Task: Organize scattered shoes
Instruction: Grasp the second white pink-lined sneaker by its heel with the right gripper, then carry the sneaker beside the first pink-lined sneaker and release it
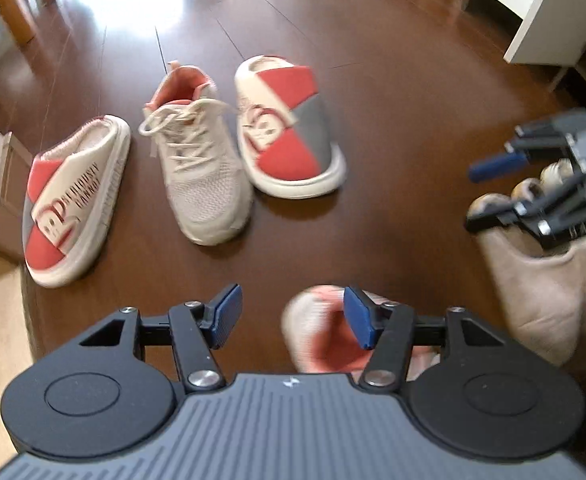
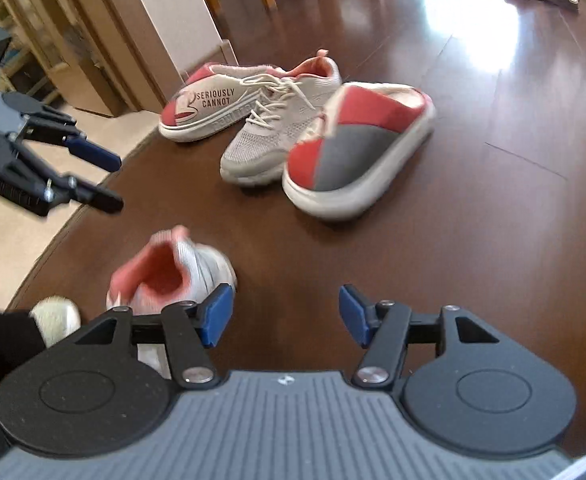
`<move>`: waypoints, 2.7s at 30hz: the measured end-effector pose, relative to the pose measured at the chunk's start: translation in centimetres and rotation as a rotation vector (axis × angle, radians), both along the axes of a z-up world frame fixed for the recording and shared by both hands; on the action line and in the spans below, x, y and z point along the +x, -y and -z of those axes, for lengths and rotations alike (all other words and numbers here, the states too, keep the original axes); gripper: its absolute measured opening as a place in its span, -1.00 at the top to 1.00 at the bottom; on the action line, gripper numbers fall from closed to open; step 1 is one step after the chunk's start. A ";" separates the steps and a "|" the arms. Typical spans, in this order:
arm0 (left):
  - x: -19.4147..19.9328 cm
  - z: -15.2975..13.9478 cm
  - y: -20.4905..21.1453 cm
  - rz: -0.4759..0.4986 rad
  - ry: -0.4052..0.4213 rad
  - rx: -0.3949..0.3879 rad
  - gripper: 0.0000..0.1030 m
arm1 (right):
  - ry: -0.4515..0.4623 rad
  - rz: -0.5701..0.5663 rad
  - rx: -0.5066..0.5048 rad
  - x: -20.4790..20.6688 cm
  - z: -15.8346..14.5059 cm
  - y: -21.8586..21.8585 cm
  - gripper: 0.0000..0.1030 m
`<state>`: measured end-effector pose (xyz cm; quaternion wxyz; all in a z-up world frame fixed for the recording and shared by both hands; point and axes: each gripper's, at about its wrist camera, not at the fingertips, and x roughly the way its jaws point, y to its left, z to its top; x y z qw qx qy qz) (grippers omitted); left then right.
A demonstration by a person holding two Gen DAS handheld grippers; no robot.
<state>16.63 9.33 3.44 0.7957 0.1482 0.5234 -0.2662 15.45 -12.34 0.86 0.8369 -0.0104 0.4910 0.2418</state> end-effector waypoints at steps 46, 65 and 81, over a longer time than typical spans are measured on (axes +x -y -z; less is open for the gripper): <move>0.6 2.0 -3.6 0.154 0.039 -0.145 -0.18 | 0.126 -0.033 -0.257 -1.8 -6.5 -6.5 0.71; -8.1 7.6 -0.4 0.381 -0.051 -0.026 -0.28 | 0.132 0.020 -0.268 -14.6 3.6 -4.6 -0.28; -13.5 12.2 6.8 0.864 0.120 0.172 -0.23 | -0.047 0.296 -0.105 -16.7 6.5 -0.1 -0.15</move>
